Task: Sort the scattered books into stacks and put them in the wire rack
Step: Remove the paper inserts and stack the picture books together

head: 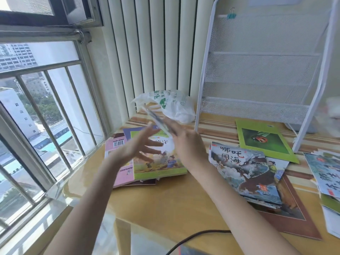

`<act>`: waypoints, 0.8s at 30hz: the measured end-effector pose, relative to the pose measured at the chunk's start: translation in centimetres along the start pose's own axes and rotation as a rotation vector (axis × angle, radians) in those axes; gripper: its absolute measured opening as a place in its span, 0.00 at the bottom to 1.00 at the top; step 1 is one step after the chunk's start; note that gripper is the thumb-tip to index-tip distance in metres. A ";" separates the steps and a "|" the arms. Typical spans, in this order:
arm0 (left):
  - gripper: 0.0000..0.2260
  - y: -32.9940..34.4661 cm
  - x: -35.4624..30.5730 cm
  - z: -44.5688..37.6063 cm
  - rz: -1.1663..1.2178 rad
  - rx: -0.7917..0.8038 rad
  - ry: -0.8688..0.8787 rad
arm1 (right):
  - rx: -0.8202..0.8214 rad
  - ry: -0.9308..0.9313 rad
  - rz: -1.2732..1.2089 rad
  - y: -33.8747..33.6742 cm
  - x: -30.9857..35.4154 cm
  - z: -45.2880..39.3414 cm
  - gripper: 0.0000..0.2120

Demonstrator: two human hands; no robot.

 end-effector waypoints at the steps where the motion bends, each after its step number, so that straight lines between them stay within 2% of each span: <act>1: 0.33 -1.3 0.0 0.0 0.314 0.073 0.001 | 0.053 -0.055 -0.004 0.5 1.0 0.6 0.30; 2: 0.35 -2.6 0.4 -0.2 0.543 0.118 -0.022 | 0.090 -0.132 0.018 0.9 2.0 1.2 0.30; 3: 0.37 -3.6 1.1 -0.4 0.670 0.124 -0.070 | 0.133 -0.209 0.034 1.4 3.0 1.8 0.27; 4: 0.39 -4.1 1.9 -0.7 0.686 0.096 -0.139 | 0.235 -0.246 0.014 1.9 3.8 2.2 0.24; 6: 0.35 -4.2 3.2 -0.8 0.491 -0.040 -0.255 | 0.565 -0.180 -0.057 3.4 4.3 3.1 0.27; 7: 0.29 -4.1 3.6 -0.7 0.374 -0.117 -0.285 | 0.701 -0.119 -0.108 3.9 4.0 3.4 0.30; 8: 0.20 -3.8 3.7 -0.5 0.302 -0.196 -0.290 | 0.742 -0.065 -0.188 4.2 3.5 3.5 0.31; 10: 0.06 -3.5 3.7 -0.2 0.269 -0.297 -0.249 | 0.618 0.064 -0.400 4.3 2.0 3.1 0.31; 11: 0.05 -3.3 3.5 0.1 0.297 -0.316 -0.202 | 0.487 0.148 -0.462 4.0 0.9 2.9 0.31; 13: 0.09 -3.3 2.9 0.5 0.344 -0.309 -0.080 | 0.203 0.333 -0.445 3.2 -1.4 2.7 0.34; 15: 0.12 -3.1 1.7 1.2 0.307 -0.295 0.054 | 0.036 0.505 -0.499 2.1 -2.9 2.2 0.39; 17: 0.11 -2.6 0.2 1.7 0.259 -0.294 0.182 | -0.114 0.584 -0.611 0.7 -3.7 1.2 0.43; 19: 0.10 -2.2 -0.7 1.9 0.256 -0.291 0.279 | -0.267 0.621 -0.601 -1.4 -4.5 0.1 0.44; 20: 0.11 -2.2 -1.0 1.8 0.266 -0.289 0.308 | -0.285 0.649 -0.606 -2.0 -5.0 -0.2 0.44; 22: 0.12 -2.0 -1.4 1.8 0.226 -0.280 0.346 | -0.192 0.720 -0.745 -2.4 -5.1 -0.4 0.44; 24: 0.16 -1.5 -1.9 1.9 0.135 -0.247 0.375 | -0.064 0.650 -0.896 -2.4 -4.4 -0.3 0.43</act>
Point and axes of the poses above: each hand's wrist, its own z-axis away from the middle knuckle, its own y-axis out of the palm, x = y × z, the point moved 4 cm from there along -z, towards the middle knuckle, and after that the axes turned 14 degrees about -y, right-handed, at the moved point
